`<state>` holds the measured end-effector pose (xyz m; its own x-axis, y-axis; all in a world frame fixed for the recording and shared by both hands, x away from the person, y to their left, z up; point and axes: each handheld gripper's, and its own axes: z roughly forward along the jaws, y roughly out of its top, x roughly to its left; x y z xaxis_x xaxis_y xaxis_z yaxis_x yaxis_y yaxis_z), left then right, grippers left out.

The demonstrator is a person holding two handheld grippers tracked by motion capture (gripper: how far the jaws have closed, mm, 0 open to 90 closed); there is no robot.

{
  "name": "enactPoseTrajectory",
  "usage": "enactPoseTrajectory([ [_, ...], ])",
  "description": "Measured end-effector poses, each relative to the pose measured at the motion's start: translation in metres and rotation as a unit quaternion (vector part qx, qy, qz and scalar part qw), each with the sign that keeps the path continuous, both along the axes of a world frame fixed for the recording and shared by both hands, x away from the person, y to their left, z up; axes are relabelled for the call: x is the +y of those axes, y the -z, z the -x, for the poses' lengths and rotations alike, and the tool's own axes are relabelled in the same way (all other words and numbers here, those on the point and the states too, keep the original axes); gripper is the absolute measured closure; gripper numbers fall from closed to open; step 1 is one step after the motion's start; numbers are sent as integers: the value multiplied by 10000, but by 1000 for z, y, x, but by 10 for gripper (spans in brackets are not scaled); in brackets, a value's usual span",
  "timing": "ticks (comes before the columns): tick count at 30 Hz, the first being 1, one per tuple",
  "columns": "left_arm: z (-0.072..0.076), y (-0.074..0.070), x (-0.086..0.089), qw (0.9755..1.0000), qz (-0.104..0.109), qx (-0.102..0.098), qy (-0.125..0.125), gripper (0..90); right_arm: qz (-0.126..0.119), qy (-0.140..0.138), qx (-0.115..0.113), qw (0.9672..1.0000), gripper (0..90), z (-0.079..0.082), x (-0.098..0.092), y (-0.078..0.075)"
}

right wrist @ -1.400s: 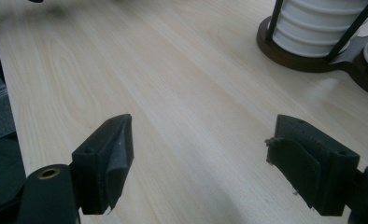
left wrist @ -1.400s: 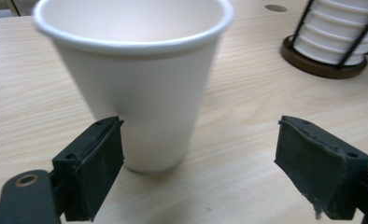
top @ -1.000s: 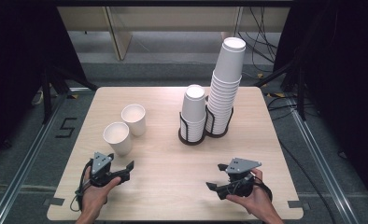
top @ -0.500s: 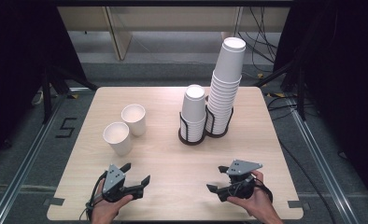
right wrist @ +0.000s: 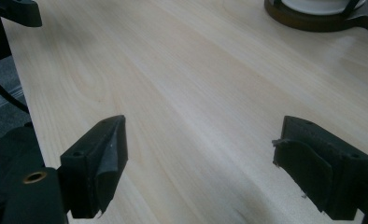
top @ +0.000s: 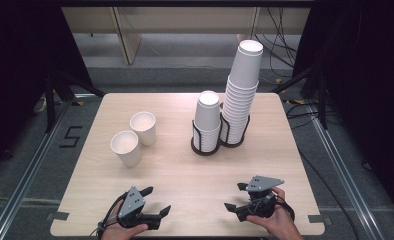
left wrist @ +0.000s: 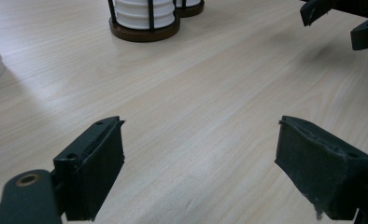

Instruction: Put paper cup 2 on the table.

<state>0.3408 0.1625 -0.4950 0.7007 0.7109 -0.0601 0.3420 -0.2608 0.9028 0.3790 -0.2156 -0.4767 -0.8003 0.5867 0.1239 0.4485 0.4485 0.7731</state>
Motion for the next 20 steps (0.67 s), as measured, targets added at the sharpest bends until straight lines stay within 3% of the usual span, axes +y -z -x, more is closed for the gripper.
enactPoseTrajectory([
  [15,-2,0,-2,9998,-137,-115,100,144,94,-49,79,9999,158,2,3,5],
  [20,-3,0,-1,9999,-66,-115,50,144,120,-35,50,9999,158,1,3,6],
])
